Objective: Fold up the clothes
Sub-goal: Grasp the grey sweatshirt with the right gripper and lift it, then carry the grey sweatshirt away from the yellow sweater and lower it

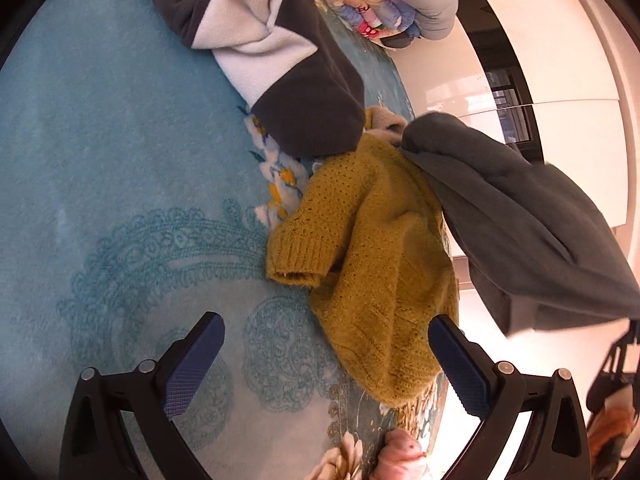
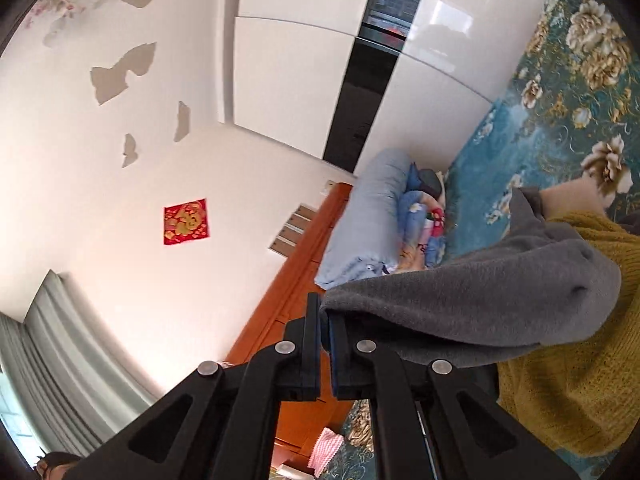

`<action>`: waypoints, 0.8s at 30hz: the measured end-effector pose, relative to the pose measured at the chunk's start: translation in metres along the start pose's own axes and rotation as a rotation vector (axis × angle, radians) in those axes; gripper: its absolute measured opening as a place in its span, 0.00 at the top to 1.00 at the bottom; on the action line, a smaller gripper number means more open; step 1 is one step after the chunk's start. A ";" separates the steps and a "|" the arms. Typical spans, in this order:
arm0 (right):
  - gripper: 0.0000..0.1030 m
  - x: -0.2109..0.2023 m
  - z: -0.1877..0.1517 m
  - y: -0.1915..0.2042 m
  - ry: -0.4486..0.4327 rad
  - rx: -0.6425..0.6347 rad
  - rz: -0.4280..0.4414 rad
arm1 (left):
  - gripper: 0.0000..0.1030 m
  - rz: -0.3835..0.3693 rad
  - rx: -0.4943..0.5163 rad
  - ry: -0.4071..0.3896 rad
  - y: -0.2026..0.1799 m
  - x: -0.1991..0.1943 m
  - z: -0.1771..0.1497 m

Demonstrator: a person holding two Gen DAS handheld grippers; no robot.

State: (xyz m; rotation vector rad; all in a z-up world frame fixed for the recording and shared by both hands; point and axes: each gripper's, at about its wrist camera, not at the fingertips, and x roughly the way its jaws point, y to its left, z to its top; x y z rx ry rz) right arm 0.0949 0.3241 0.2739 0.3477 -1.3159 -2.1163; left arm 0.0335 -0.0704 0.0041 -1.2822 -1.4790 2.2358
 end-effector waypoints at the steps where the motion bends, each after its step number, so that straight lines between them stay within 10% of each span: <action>1: 0.97 -0.020 0.006 0.014 -0.020 -0.021 0.004 | 0.00 0.003 0.007 0.000 -0.003 -0.003 0.000; 7: 0.97 -0.120 0.044 0.081 -0.135 -0.174 0.017 | 0.00 0.009 0.052 -0.024 -0.011 -0.027 -0.002; 13: 0.97 -0.131 0.010 0.142 0.022 -0.415 -0.060 | 0.00 0.009 0.103 -0.055 -0.015 -0.051 -0.001; 24: 0.96 -0.060 -0.217 -0.077 0.665 -0.123 -0.443 | 0.00 0.108 0.222 -0.110 -0.003 -0.105 0.021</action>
